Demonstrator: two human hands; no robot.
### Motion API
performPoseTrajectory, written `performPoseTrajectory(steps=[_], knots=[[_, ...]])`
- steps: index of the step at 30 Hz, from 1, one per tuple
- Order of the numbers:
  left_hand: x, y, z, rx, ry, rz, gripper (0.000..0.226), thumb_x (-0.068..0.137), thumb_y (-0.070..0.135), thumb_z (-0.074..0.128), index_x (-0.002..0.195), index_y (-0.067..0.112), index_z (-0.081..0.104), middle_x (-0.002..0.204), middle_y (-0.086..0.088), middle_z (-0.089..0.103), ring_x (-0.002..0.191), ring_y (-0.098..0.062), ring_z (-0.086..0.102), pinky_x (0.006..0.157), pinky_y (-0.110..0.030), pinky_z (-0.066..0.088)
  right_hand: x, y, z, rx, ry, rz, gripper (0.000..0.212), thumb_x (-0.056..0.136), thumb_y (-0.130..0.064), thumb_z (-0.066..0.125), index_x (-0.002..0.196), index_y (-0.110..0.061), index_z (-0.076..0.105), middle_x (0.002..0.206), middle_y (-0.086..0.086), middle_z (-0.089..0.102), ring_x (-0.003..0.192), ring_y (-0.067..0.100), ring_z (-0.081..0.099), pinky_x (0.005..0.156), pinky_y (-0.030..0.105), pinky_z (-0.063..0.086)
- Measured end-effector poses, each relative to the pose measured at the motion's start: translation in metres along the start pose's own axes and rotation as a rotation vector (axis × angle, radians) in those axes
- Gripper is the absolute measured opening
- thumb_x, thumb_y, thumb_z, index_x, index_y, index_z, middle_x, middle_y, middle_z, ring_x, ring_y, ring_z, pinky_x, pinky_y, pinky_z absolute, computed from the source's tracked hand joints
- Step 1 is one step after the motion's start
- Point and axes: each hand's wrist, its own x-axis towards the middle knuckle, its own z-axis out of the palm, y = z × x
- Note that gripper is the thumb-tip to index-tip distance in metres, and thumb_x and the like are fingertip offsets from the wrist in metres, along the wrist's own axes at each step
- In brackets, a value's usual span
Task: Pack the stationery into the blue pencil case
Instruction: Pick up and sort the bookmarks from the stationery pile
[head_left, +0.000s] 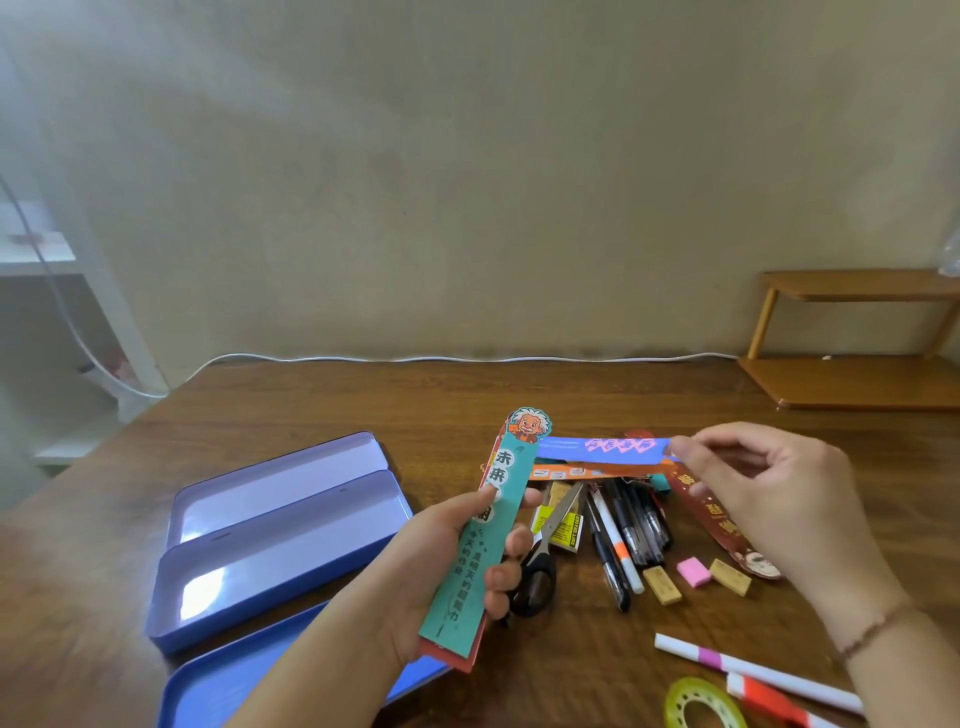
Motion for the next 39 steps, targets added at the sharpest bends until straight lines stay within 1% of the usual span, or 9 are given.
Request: performPoseTrajectory(steps=[4, 8, 16, 19, 22, 26, 32, 36, 39], knots=[[0.001, 0.0, -0.001, 0.015, -0.011, -0.006, 0.041, 0.091, 0.036, 0.048, 0.12, 0.01, 0.06, 0.071, -0.01, 0.054, 0.045, -0.018, 0.051, 0.04, -0.028, 0.047, 0.008, 0.016, -0.003, 0.019, 0.227, -0.045, 0.021, 0.087, -0.032, 0.067, 0.107, -0.028, 0.064, 0.081, -0.009, 0.069, 0.064, 0.006, 0.069, 0.054, 0.018, 0.055], [0.002, -0.001, -0.002, 0.083, 0.031, 0.002, 0.043, 0.098, 0.038, 0.043, 0.122, 0.009, 0.062, 0.076, -0.011, 0.06, 0.052, -0.021, 0.057, 0.041, -0.029, 0.047, 0.019, 0.023, -0.018, 0.636, 0.454, 0.131, 0.015, 0.089, -0.033, 0.06, 0.1, -0.038, 0.069, 0.088, -0.005, 0.071, 0.067, 0.013, 0.068, 0.048, 0.021, 0.052], [0.019, -0.01, 0.026, 0.374, 0.004, -0.002, 0.067, 0.108, 0.029, 0.01, 0.118, -0.006, 0.067, 0.091, -0.01, 0.075, 0.047, -0.012, 0.067, 0.051, -0.017, 0.053, -0.007, -0.004, 0.028, 0.377, -0.019, -0.037, 0.016, 0.093, -0.03, 0.056, 0.102, -0.03, 0.071, 0.092, -0.01, 0.07, 0.083, 0.007, 0.066, 0.058, 0.009, 0.049], [0.003, -0.018, 0.022, 0.391, -0.156, -0.073, 0.059, 0.108, 0.034, 0.023, 0.098, 0.016, 0.079, 0.074, -0.006, 0.07, 0.048, -0.013, 0.062, 0.05, -0.023, 0.05, -0.012, -0.01, 0.035, 0.223, -0.048, -0.126, 0.019, 0.089, -0.036, 0.055, 0.101, -0.029, 0.069, 0.1, -0.014, 0.063, 0.097, 0.01, 0.063, 0.069, 0.009, 0.048], [-0.014, -0.021, 0.022, 0.293, -0.363, -0.054, 0.036, 0.1, 0.027, 0.046, 0.129, 0.008, 0.057, 0.077, -0.013, 0.049, 0.044, -0.015, 0.056, 0.043, -0.022, 0.047, -0.015, -0.013, 0.042, 0.276, -0.096, -0.044, 0.015, 0.09, -0.029, 0.06, 0.102, -0.03, 0.068, 0.101, -0.015, 0.062, 0.091, 0.011, 0.064, 0.065, 0.02, 0.054], [-0.019, -0.022, 0.024, 0.31, -0.362, -0.093, 0.035, 0.098, 0.021, 0.046, 0.13, 0.009, 0.055, 0.076, -0.012, 0.045, 0.049, -0.017, 0.057, 0.05, -0.024, 0.047, -0.017, -0.011, 0.044, 0.489, -0.281, 0.052, 0.025, 0.094, -0.009, 0.059, 0.095, -0.03, 0.071, 0.067, -0.011, 0.069, 0.05, 0.004, 0.059, 0.044, 0.015, 0.045], [-0.014, -0.022, 0.017, 0.308, -0.324, -0.119, 0.029, 0.093, 0.015, 0.053, 0.12, 0.008, 0.059, 0.077, -0.01, 0.05, 0.048, -0.016, 0.056, 0.046, -0.024, 0.047, -0.012, -0.009, 0.043, 0.705, -0.235, 0.146, 0.018, 0.094, -0.018, 0.058, 0.098, -0.029, 0.072, 0.078, -0.002, 0.071, 0.057, 0.012, 0.061, 0.048, 0.021, 0.049], [-0.001, -0.016, 0.008, 0.151, -0.296, -0.088, 0.041, 0.089, 0.048, 0.059, 0.104, 0.01, 0.062, 0.064, -0.006, 0.047, 0.037, -0.013, 0.047, 0.039, -0.018, 0.034, -0.004, 0.008, 0.04, 0.09, -0.137, -0.053, 0.032, 0.094, -0.049, 0.042, 0.099, -0.035, 0.07, 0.106, -0.015, 0.069, 0.104, 0.012, 0.059, 0.082, 0.028, 0.05], [0.005, -0.008, 0.003, -0.026, -0.23, 0.002, 0.052, 0.087, 0.055, 0.047, 0.1, 0.007, 0.06, 0.061, -0.009, 0.048, 0.035, -0.017, 0.048, 0.039, -0.019, 0.038, 0.002, 0.015, 0.049, -0.47, -0.434, -0.081, 0.048, 0.096, -0.054, 0.028, 0.126, -0.035, 0.061, 0.153, -0.013, 0.037, 0.145, 0.021, 0.015, 0.114, 0.046, 0.024]])
